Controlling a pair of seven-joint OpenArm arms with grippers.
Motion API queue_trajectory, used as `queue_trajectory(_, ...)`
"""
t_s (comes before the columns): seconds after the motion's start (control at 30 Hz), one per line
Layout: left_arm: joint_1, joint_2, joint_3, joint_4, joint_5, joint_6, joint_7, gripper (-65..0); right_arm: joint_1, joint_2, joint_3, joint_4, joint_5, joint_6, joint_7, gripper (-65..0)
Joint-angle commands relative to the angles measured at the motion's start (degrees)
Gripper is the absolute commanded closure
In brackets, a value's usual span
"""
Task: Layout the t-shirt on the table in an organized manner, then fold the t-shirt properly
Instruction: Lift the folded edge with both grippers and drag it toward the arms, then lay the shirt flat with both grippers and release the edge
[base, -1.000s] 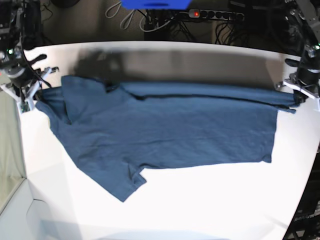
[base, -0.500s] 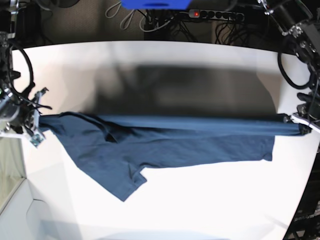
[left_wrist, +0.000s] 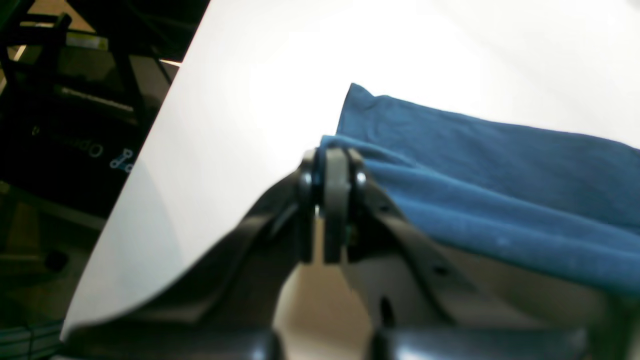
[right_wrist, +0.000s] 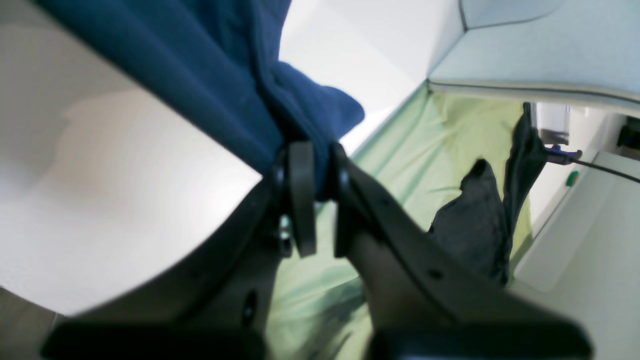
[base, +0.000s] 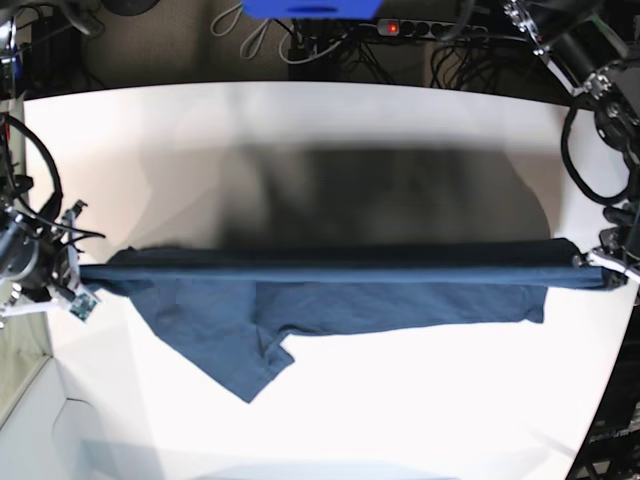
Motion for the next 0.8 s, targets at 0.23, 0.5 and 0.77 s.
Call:
queue_trajectory(0.23, 4.64, -0.84, -0.63, 0.84, 0.37, 0.47, -2.06, -0.1, -7.58, -3.56, 4.91, 0.77, -1.48, 0.32, 0.00, 0.0)
queue_trajectory(0.5, 12.20, -0.76, -0.72, 1.36, 0.11, 0.47, -2.06, -0.1, -15.76, -9.54, 13.26, 0.85, -1.48, 0.32, 0.09, 0.0)
queue_trajectory(0.77, 17.92, -0.76, -0.28, 0.92, 0.19, 0.47, -2.06, -0.1, -22.18, -16.30, 17.83, 0.77, -1.48, 0.32, 0.18, 0.0)
